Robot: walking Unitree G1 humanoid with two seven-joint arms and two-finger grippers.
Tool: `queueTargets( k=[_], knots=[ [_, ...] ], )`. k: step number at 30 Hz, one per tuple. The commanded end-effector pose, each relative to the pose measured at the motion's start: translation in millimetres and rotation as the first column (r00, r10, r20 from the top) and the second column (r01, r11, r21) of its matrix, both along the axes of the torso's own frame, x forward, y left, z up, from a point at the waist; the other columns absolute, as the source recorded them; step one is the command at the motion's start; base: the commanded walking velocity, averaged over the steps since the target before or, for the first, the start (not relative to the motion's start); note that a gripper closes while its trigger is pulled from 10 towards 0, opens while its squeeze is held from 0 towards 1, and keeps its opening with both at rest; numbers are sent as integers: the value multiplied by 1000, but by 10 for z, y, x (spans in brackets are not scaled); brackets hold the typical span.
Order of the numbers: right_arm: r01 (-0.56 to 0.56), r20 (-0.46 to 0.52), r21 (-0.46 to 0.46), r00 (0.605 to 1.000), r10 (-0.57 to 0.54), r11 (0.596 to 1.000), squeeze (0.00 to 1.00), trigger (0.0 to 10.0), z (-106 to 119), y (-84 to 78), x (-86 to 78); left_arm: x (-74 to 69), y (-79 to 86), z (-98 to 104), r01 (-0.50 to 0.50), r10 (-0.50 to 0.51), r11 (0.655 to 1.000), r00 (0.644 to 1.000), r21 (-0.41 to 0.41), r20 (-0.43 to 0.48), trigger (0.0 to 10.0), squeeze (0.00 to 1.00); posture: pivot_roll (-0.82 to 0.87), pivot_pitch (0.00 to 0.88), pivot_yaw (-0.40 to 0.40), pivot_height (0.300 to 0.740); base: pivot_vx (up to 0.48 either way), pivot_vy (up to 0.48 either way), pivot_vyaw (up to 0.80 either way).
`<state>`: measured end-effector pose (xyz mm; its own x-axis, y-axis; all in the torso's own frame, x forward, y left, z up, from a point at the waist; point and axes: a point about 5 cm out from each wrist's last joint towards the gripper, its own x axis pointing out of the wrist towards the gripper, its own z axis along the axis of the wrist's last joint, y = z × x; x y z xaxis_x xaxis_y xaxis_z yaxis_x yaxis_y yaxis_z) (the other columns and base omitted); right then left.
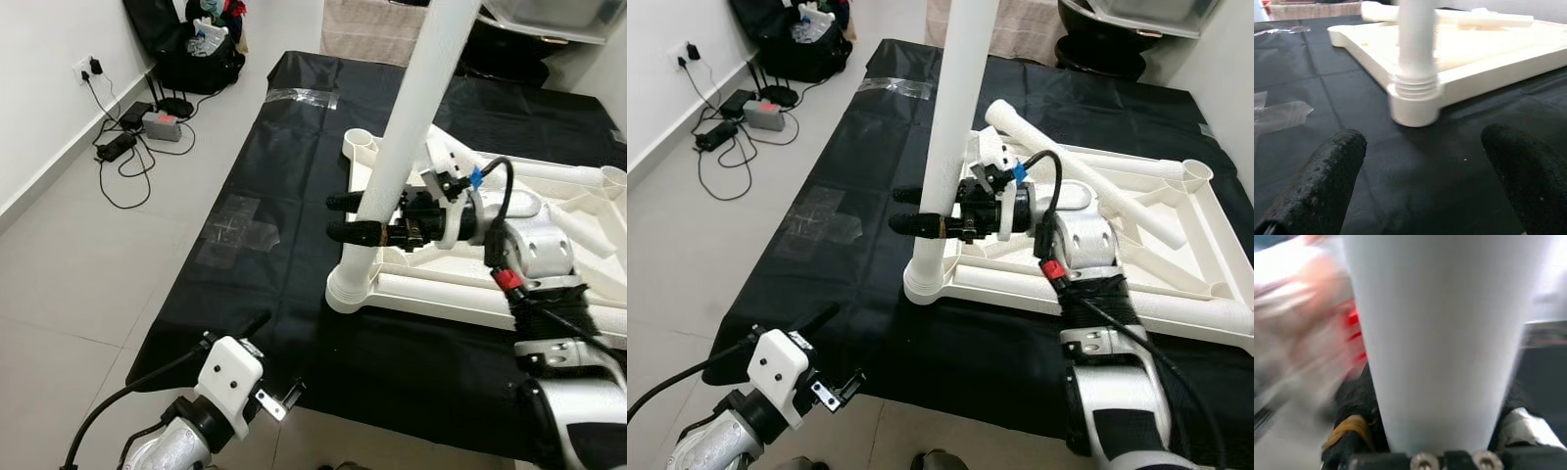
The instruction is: Building children table
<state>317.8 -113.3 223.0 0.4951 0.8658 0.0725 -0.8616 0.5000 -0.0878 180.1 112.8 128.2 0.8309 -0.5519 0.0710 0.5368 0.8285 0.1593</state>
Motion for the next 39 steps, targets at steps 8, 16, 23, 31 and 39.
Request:
queueTargets(
  k=[8, 16, 23, 31, 39],
  knots=[
    [510, -329, -87, 796, -508, 856, 0, 0, -512, 547, -249, 101, 14, -78, 4, -4, 1000, 1000, 14, -23, 9647, 0, 31, 100, -104, 740, 0, 0, 0],
    [427, -241, -56, 871, -428, 902, 0, 10000, -236, 676, -27, 132, 11, -82, 1, -1, 1000, 1000, 14, -17, 9608, 0, 25, 93, -109, 740, 0, 0, 0],
    [5, -59, -43, 998, -7, 999, 1000, 10000, -1, 306, 20, 3, -29, 6, 11, -11, 1000, 1000, 3, -4, 9529, 0, 50, 175, -106, 740, 0, 0, 0],
    [-316, 38, -140, 945, 324, 938, 1000, 10000, 448, -64, 169, -350, -79, 221, 30, -30, 999, 1000, -15, 1, 9333, 0, 114, 294, -94, 740, 0, 0, 0],
    [-464, 66, -163, 875, 479, 871, 592, 10000, 702, -105, 275, -589, -50, 357, 30, -30, 999, 999, -17, -21, 8902, 0, 165, 384, -68, 740, 0, 0, 0]
  ],
)
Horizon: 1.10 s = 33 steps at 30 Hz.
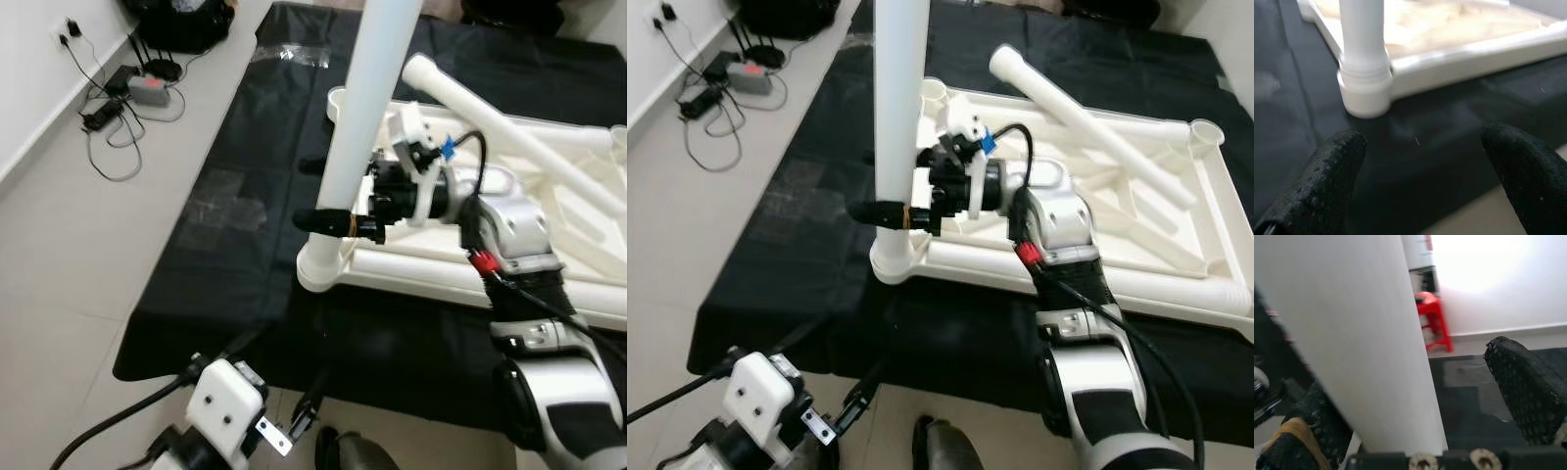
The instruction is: Building children table
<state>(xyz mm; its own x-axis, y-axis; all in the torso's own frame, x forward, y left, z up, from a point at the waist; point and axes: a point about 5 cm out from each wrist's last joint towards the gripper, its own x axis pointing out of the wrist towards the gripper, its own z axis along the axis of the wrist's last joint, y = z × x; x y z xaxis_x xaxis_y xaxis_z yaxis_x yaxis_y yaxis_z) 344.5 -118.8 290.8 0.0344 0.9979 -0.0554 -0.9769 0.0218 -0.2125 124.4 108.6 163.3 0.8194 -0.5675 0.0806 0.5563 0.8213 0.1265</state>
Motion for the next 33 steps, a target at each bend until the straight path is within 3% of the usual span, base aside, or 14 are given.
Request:
queueTargets(
  k=[1, 9, 15, 19, 20, 21, 22, 23, 25, 26, 28, 29, 31, 33],
  knots=[
    [-74, 21, 60, 997, 73, 995, 0, 0, 162, -75, 41, -90, 7, 45, 9, -9, 1000, 1000, 16, -25, 8745, 0, 167, 391, -60, 740, 0, 0, 0],
    [-164, 27, 133, 986, 162, 977, 0, 0, 286, -189, -38, -103, 9, 63, 9, -8, 1000, 999, 22, -42, 8706, 0, 155, 371, -55, 740, 0, 0, 0],
    [-143, -9, 165, 989, 146, 976, 0, 0, 91, -311, -160, 7, 24, -19, 5, -3, 1000, 999, 29, -45, 8784, 0, 121, 304, -61, 740, 0, 0, 0],
    [42, -14, 101, 999, -41, 994, 0, 0, -201, -263, -281, 122, 37, -109, 0, 1, 999, 999, 36, -48, 8902, 0, 92, 225, -84, 740, 0, 0, 0],
    [332, -57, 62, 943, -329, 941, 0, 0, -466, -111, -316, 207, 52, -178, -2, 4, 999, 999, 42, -52, 8980, 0, 83, 172, -108, 740, 0, 0, 0],
    [332, -57, 62, 943, -329, 941, 0, 0, -466, -111, -316, 207, 52, -178, -2, 4, 999, 999, 42, -52, 8980, 0, 83, 172, -108, 740, 0, 0, 0],
    [535, -71, 41, 844, -532, 844, 0, 0, -624, -52, -355, 272, 64, -231, -4, 7, 999, 998, 45, -55, 9020, 0, 77, 165, -111, 740, 0, 0, 0],
    [535, -71, 41, 844, -532, 844, 0, 0, -624, -52, -355, 272, 64, -231, -4, 7, 999, 998, 45, -55, 9020, 0, 77, 165, -111, 740, 0, 0, 0],
    [815, -207, -76, 551, -809, 574, 0, 0, -1177, 186, -598, 430, 80, -340, -8, 11, 999, 998, 51, -58, 9176, 0, 28, 84, -110, 740, 0, 0, 0],
    [848, -198, -97, 497, -845, 522, 0, 0, -1272, 259, -587, 513, 79, -389, -9, 12, 999, 998, 53, -59, 9255, 0, 25, 53, -116, 740, 0, 0, 0],
    [864, -163, -97, 476, -864, 495, 0, 0, -1314, 310, -510, 604, 69, -437, -10, 13, 998, 998, 54, -61, 9255, 0, 29, 47, -121, 740, 0, 0, 0],
    [842, -161, -80, 517, -841, 534, 0, 0, -1271, 383, -469, 633, 70, -450, -13, 16, 998, 998, 55, -60, 9412, 0, 40, 28, -133, 740, 0, 0, 0],
    [842, -161, -80, 517, -841, 534, 0, 0, -1271, 383, -469, 633, 70, -450, -13, 16, 998, 998, 55, -60, 9412, 0, 40, 28, -133, 740, 0, 0, 0],
    [816, -174, -58, 559, -811, 575, 0, 824, -1221, 451, -434, 653, 72, -452, -21, 24, 998, 998, 56, -55, 9412, 0, 39, 22, -135, 740, 0, 0, 0]
  ],
)
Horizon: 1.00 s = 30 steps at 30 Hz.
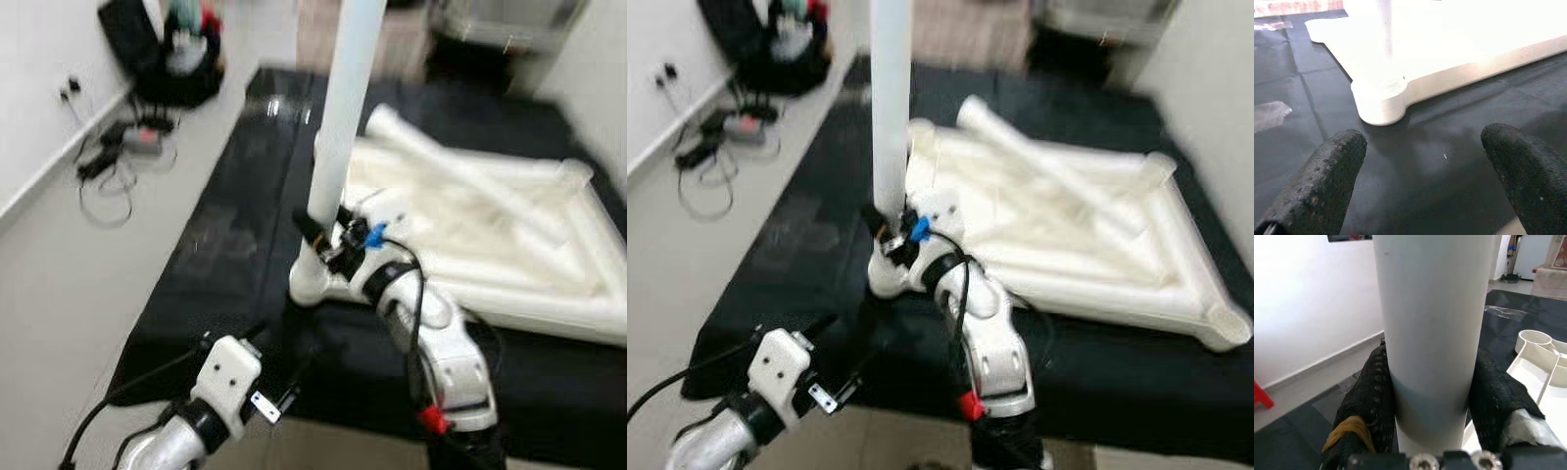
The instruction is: Building children table
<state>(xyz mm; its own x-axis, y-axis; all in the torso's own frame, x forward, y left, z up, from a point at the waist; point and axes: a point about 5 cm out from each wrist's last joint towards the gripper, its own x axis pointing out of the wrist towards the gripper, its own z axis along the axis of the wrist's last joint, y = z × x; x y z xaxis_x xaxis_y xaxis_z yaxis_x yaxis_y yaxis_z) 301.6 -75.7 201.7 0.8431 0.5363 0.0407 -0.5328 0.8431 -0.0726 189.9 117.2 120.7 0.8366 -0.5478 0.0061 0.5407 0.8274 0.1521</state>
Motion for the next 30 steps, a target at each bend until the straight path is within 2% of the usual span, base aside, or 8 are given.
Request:
queueTargets(
  k=[1, 5, 6, 16, 17, 18, 29, 30],
  knots=[
    [-74, -138, -44, 988, 68, 996, 0, 10000, -286, 71, 17, 6, -13, -26, -3, 3, 1000, 1000, -5, -1, 9373, 0, 43, 25, -136, 740, 0, 0, 0],
    [-272, -98, 9, 957, 271, 962, 0, 10000, -219, 119, 5, -21, -33, -8, -10, 10, 1000, 1000, -5, 8, 9294, 0, 45, 49, -128, 740, 0, 0, 0],
    [-366, -73, 48, 927, 368, 930, 1000, 10000, -186, 54, 23, -60, -46, 8, -6, 6, 1000, 1000, -8, 8, 9294, 0, 50, 74, -124, 740, 0, 0, 0],
    [-603, 45, -33, 796, 603, 797, 1000, 10000, 328, -404, 309, -338, -94, 131, 31, -30, 999, 999, -42, 23, 9059, 0, 114, 195, -101, 740, 0, 0, 0],
    [-643, 42, -47, 764, 644, 765, 878, 10000, 415, -465, 385, -389, -96, 161, 32, -31, 998, 999, -44, 24, 8941, 0, 136, 222, -97, 740, 0, 0, 0],
    [-699, 35, -65, 712, 701, 713, 98, 10000, 490, -502, 416, -442, -97, 193, 33, -32, 998, 999, -46, 23, 8902, 0, 149, 243, -94, 740, 0, 0, 0],
    [-847, 62, -135, 510, 858, 514, 0, 10000, 885, -482, 507, -675, -119, 397, 38, -37, 997, 999, -63, 17, 8667, 0, 166, 331, -86, 740, 0, 0, 0],
    [-856, 68, -123, 497, 865, 502, 0, 0, 920, -488, 509, -686, -119, 411, 38, -37, 997, 999, -65, 17, 8667, 0, 162, 347, -87, 740, 0, 0, 0]
  ],
)
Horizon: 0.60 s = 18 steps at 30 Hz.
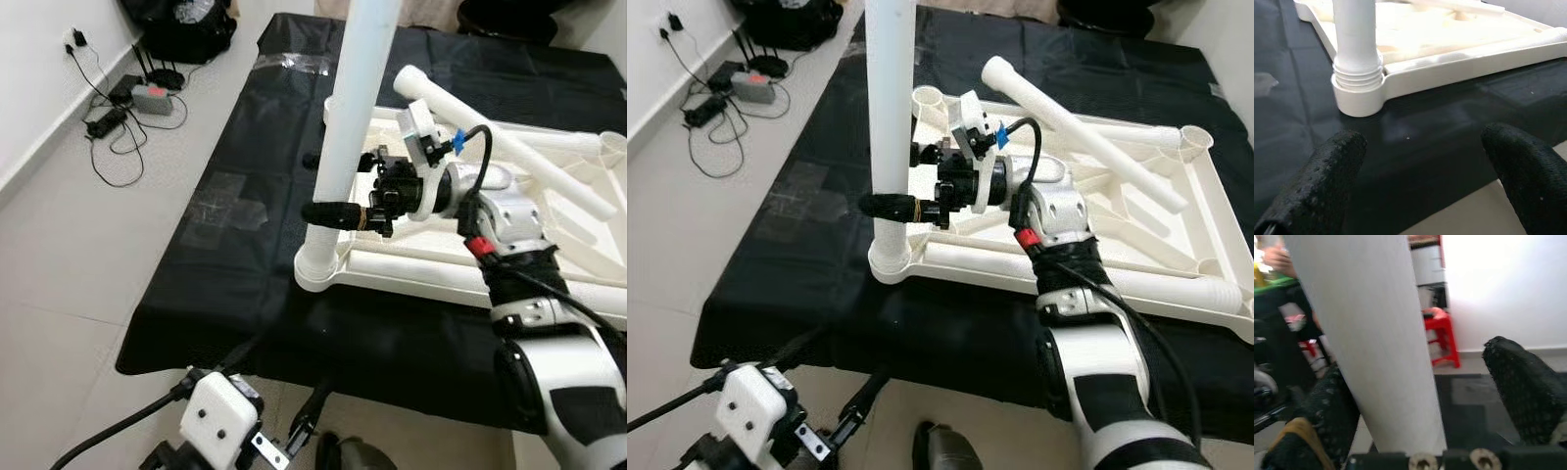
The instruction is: Building children table
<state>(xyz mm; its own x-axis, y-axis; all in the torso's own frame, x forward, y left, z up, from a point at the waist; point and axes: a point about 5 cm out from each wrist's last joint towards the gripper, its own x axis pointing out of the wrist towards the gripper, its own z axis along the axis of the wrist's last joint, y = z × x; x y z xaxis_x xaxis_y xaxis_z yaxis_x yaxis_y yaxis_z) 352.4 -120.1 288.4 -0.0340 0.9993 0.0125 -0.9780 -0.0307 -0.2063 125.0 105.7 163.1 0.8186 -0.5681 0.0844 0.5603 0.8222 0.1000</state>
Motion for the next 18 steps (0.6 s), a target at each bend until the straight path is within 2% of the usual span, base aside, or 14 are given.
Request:
queueTargets(
  k=[1, 6, 9, 10, 11, 15, 16, 17, 18],
  knots=[
    [-20, -1, 28, 1000, 20, 999, 0, 0, 76, -49, 4, -43, -5, -5, 9, -9, 1000, 1000, 21, -19, 8667, 0, 162, 347, -87, 740, 0, 0, 0],
    [-23, -6, 47, 1000, 23, 999, 0, 0, 85, -78, 29, -55, -3, 15, 7, -7, 1000, 1000, 19, -20, 8588, 0, 154, 346, -88, 740, 0, 0, 0],
    [37, -14, 79, 999, -36, 996, 0, 0, 28, -223, 13, 3, 3, -26, 3, -3, 1000, 1000, 22, -27, 8627, 0, 128, 306, -92, 740, 0, 0, 0],
    [37, -14, 79, 999, -36, 996, 0, 0, 28, -223, 13, 3, 3, -26, 3, -3, 1000, 1000, 22, -27, 8627, 0, 128, 306, -92, 740, 0, 0, 0],
    [65, -16, 90, 998, -64, 994, 0, 0, 9, -291, -33, 34, 4, -52, 3, -2, 1000, 1000, 23, -29, 8667, 0, 115, 284, -98, 740, 0, 0, 0],
    [78, -17, 93, 997, -76, 993, 0, 0, -7, -331, -59, 57, 4, -70, 2, -1, 1000, 999, 24, -33, 8667, 0, 110, 277, -99, 740, 0, 0, 0],
    [195, -36, 97, 981, -192, 976, 0, 0, -88, -423, -143, 129, 5, -135, -1, 2, 1000, 999, 26, -36, 8706, 0, 75, 192, -136, 740, 0, 0, 0],
    [367, -102, 80, 928, -359, 927, 0, 0, -255, -469, -277, 214, 4, -216, -2, 3, 1000, 999, 29, -41, 8784, 0, 70, 137, -161, 740, 0, 0, 0],
    [367, -102, 80, 928, -359, 927, 0, 0, -255, -469, -277, 214, 4, -216, -2, 3, 1000, 999, 29, -41, 8784, 0, 70, 137, -161, 740, 0, 0, 0]
  ],
)
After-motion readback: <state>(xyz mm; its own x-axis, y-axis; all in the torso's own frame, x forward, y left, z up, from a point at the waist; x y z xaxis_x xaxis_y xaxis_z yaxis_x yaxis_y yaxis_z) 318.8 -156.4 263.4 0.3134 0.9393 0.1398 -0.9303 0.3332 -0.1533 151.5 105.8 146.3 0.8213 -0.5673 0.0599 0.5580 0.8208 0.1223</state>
